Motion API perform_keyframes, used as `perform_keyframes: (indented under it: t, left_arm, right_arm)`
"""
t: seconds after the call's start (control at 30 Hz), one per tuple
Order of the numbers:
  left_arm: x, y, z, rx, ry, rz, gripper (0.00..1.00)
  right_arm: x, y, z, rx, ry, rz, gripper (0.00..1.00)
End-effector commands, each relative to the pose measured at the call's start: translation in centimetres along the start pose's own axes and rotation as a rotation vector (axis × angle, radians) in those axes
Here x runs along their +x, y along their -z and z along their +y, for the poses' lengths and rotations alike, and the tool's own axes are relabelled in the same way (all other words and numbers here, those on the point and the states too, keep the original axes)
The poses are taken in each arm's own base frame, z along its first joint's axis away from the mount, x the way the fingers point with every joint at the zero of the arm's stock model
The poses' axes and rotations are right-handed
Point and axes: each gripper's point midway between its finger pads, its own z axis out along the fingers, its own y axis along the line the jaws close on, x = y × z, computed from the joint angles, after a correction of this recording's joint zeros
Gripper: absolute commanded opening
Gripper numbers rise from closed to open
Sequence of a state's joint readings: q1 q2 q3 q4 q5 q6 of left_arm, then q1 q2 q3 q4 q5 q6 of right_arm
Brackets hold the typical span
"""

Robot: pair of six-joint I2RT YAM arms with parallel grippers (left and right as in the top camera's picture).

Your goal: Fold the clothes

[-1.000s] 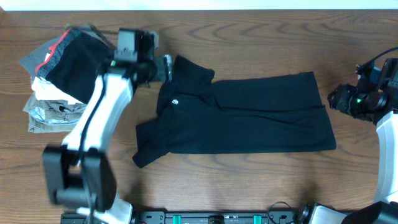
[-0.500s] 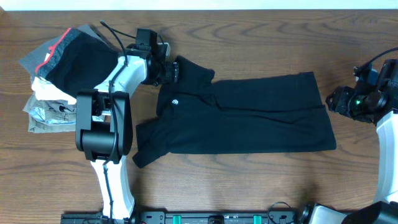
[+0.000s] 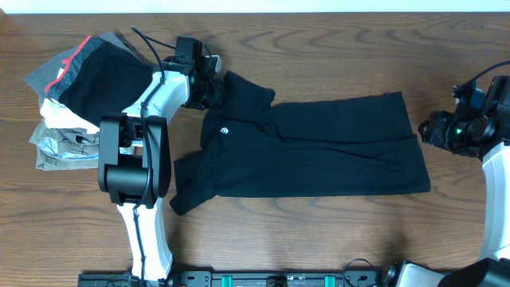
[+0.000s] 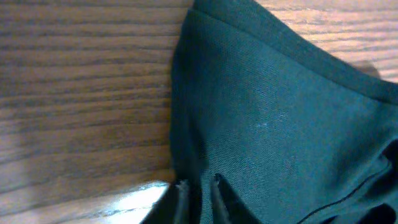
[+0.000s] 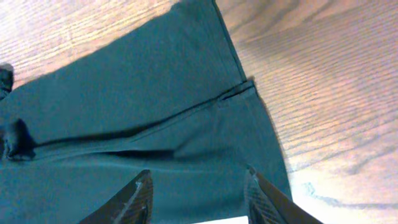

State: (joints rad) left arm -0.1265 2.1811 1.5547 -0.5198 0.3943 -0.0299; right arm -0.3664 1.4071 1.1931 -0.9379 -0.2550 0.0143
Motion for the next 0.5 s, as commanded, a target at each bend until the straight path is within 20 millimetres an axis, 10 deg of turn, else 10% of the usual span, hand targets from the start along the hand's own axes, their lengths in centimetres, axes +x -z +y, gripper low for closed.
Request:
perform_keyframes:
  t: [0.0, 0.47]
  left_arm:
    - [0.1, -0.3, -0.1, 0.016, 0.0, 0.008, 0.09]
    - [-1.8, 6.6, -2.7, 0.025, -0.034, -0.089, 0.06]
  right_arm:
    - [-0.5, -0.2, 0.0, -0.01, 0.012, -0.01, 0.42]
    - [-6.1, -11.4, 2.1, -0.061, 0.157, -0.1, 0.51]
